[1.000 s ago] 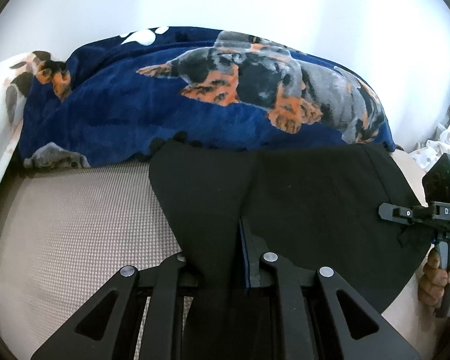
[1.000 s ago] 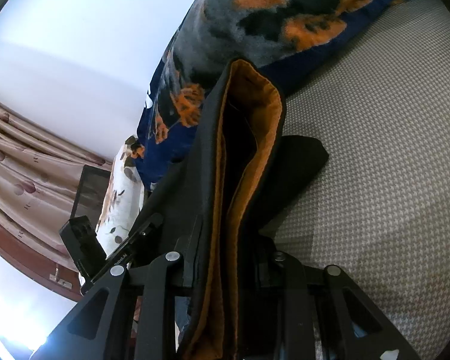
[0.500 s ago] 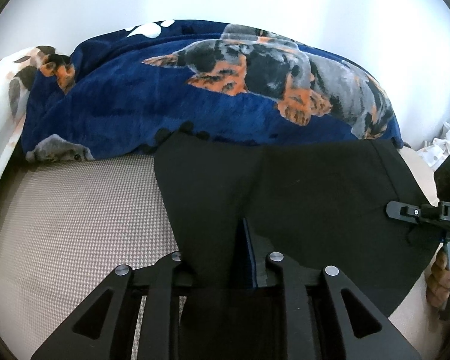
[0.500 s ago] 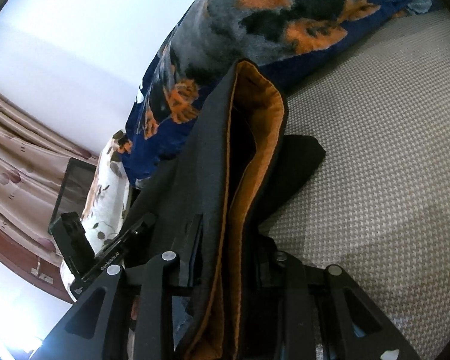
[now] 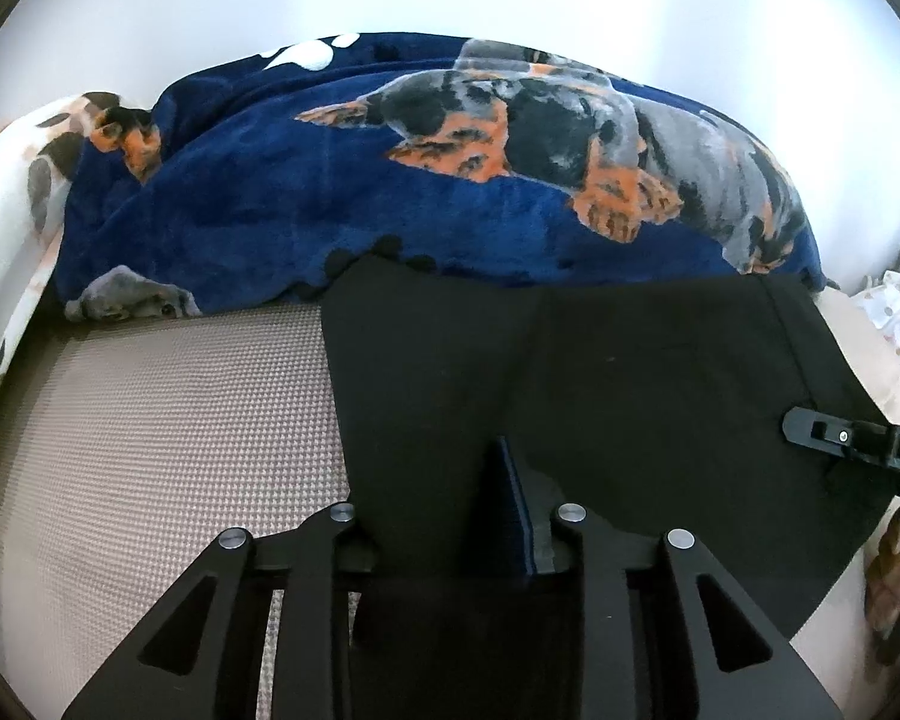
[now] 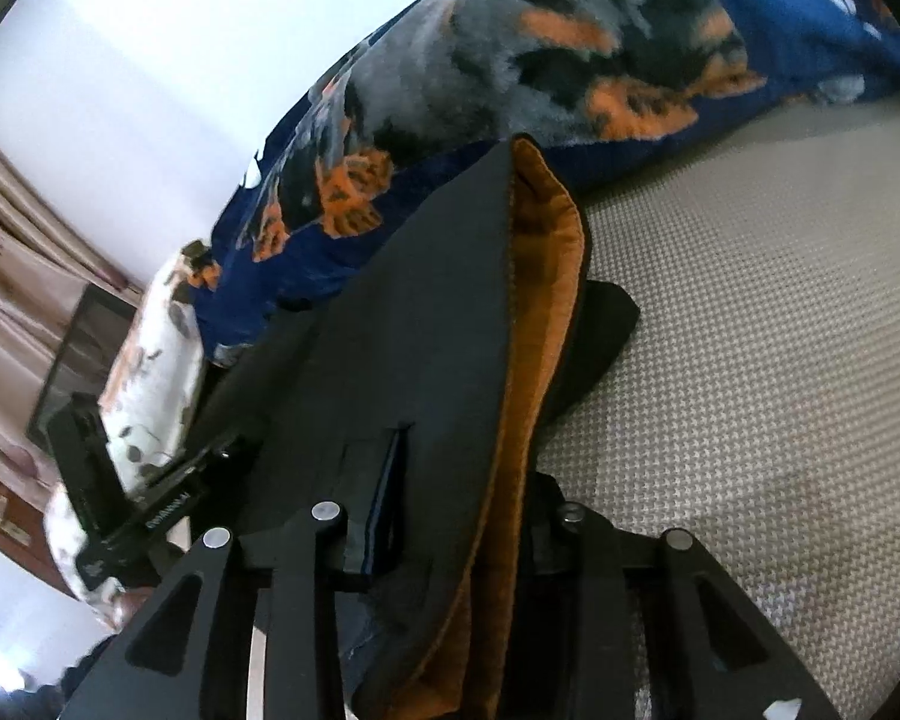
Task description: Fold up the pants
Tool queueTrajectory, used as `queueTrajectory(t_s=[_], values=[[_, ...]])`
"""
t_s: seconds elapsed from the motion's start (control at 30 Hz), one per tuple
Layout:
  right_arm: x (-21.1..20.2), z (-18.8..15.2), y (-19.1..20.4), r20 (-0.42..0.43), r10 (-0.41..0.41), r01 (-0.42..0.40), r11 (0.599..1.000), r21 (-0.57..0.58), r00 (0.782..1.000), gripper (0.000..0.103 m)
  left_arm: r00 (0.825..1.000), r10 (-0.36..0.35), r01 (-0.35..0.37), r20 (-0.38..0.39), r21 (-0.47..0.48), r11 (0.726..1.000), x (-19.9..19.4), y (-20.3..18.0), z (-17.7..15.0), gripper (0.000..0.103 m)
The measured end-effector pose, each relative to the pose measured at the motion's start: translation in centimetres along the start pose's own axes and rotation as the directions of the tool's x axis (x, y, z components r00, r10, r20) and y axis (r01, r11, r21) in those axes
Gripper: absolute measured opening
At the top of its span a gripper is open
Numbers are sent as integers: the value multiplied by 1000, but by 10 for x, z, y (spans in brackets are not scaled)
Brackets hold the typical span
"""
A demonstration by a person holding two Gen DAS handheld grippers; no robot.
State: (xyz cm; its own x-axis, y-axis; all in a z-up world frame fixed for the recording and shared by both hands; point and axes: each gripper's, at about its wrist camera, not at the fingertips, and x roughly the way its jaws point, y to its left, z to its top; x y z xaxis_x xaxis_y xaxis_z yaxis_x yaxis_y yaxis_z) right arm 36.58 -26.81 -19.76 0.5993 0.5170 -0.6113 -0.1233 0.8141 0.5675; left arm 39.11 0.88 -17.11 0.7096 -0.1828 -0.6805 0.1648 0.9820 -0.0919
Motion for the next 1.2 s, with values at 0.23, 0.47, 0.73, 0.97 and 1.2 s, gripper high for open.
queueTrajectory(t_s=[0.23,0.47,0.73,0.97,1.2], values=[[1,-4,14,25,-110,112,991,-70,994,36,1000,18,-18,-3,3,1000,1,-1,0,34],[4,-5,23,34,-186,189,977,-100,982,42,999,41,-41,1,16,999,0,-3,-1,37],[7,-6,31,49,-277,281,950,-137,960,51,997,79,-79,7,31,996,0,-6,-1,42],[12,-5,39,64,-357,363,917,-164,932,65,994,110,-110,12,35,993,0,-6,0,49],[11,-6,42,80,-409,416,892,-175,909,74,991,131,-132,20,37,991,-1,-6,-1,54]])
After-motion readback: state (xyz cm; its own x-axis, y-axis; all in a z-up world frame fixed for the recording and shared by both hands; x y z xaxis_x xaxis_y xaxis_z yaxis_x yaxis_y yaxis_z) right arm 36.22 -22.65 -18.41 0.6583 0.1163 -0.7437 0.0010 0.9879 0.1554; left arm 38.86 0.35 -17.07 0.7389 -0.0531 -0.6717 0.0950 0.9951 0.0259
